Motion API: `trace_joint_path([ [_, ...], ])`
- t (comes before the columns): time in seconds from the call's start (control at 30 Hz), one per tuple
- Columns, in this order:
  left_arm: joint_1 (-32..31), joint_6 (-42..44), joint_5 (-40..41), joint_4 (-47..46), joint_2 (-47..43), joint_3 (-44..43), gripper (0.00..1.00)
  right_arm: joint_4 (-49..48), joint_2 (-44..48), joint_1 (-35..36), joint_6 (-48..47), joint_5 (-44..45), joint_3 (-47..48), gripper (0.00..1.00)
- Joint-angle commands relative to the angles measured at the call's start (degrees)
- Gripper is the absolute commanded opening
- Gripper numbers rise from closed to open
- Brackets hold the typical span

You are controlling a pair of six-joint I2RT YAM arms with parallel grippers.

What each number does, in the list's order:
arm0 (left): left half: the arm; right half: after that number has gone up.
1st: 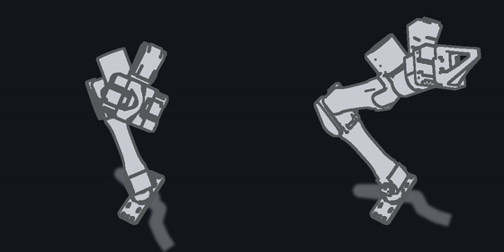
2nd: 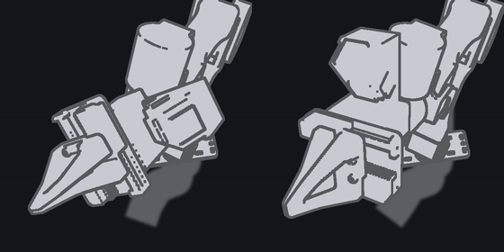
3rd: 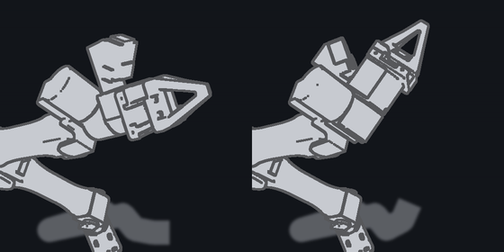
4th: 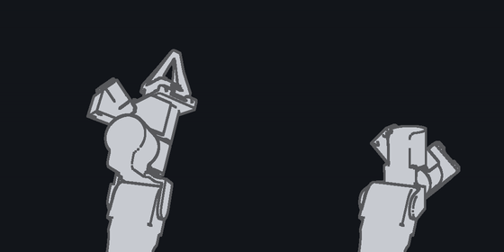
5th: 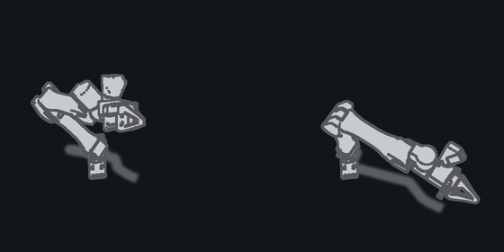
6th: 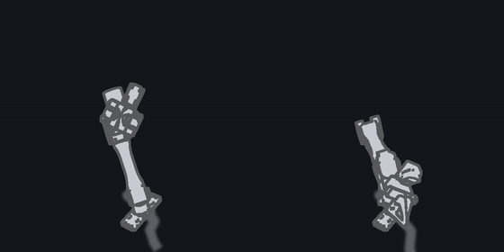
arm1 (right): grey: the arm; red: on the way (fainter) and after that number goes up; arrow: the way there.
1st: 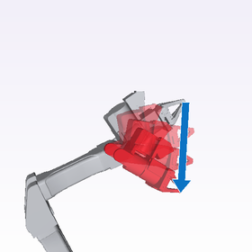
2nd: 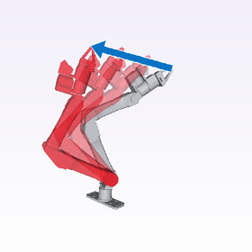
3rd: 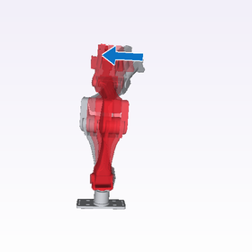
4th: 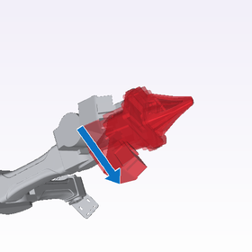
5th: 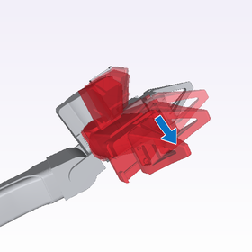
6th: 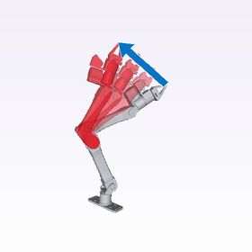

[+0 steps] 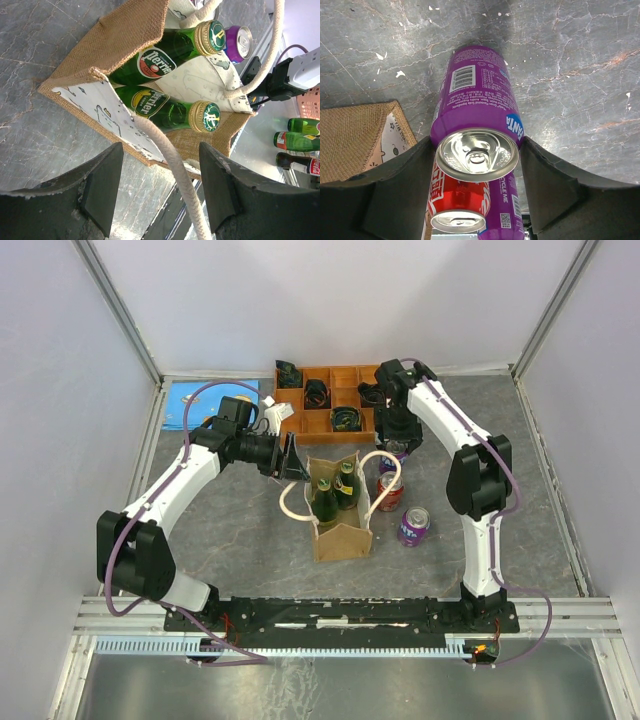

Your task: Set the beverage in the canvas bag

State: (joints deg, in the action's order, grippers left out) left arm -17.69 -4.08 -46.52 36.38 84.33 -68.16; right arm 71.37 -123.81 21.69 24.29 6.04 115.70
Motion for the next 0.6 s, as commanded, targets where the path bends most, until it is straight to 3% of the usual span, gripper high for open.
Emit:
trace_joint_path([
  [0.0, 0.0, 1.5, 0.0, -0.2, -2.1, 0.0, 0.68, -0.7, 0.1, -0.1, 0.7, -0.3, -2.2, 0.48],
  [0.1, 0.0, 1.6, 0.0, 0.0, -2.2, 0.0, 0.68, -1.0, 1.1, -0.1, 1.2, -0.1, -2.5, 0.19],
  [0.2, 0.0, 1.7, 0.2, 0.3, -2.5, 0.1, 0.68, -1.6, 3.5, -0.1, 1.9, 0.6, -1.9, 0.00],
  [0.57, 0.0, 1.6, 0.5, 0.3, -3.1, 1.0, 0.68, 4.3, 8.6, -0.1, 0.9, 5.7, 13.9, 0.00],
])
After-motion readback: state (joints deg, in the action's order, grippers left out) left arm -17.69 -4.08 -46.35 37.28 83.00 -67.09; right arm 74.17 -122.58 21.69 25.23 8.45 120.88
